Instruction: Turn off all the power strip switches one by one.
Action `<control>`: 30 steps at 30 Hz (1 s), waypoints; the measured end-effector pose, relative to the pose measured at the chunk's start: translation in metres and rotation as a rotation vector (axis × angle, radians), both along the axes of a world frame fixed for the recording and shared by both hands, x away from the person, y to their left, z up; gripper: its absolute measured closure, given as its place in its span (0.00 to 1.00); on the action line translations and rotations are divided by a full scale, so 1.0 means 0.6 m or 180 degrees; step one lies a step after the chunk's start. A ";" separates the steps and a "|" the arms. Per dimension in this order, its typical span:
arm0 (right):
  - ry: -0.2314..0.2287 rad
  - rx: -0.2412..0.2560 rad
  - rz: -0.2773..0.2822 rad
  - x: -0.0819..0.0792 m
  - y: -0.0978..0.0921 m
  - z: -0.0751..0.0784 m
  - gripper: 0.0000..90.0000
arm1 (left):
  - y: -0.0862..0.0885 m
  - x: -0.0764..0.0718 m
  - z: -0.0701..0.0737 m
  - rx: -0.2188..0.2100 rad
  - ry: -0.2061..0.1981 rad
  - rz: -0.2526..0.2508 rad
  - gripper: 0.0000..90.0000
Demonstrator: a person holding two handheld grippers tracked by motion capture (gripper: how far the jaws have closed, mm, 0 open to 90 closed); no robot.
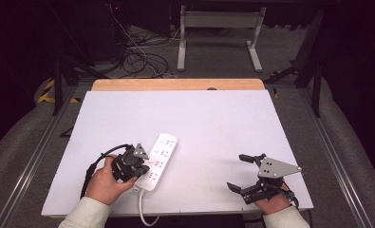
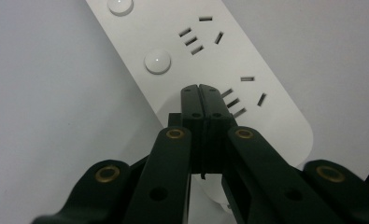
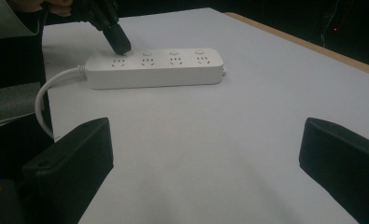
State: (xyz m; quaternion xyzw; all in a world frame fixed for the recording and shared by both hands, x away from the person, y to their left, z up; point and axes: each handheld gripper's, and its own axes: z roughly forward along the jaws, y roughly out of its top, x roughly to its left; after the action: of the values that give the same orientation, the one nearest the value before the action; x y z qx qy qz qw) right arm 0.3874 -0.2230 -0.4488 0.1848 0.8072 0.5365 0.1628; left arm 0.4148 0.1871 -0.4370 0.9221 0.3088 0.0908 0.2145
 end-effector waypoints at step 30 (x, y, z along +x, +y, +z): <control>0.0021 -0.0010 0.0018 0.001 0.002 -0.001 0.04 | -0.010 -0.011 -0.001 0.0175 -0.0123 0.0159 1.00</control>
State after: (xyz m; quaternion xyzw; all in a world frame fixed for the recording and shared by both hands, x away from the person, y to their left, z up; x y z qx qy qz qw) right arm 0.3877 -0.2220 -0.4495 0.1840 0.8090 0.5351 0.1590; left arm 0.4083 0.1809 -0.4376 0.9178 0.3249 0.1224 0.1927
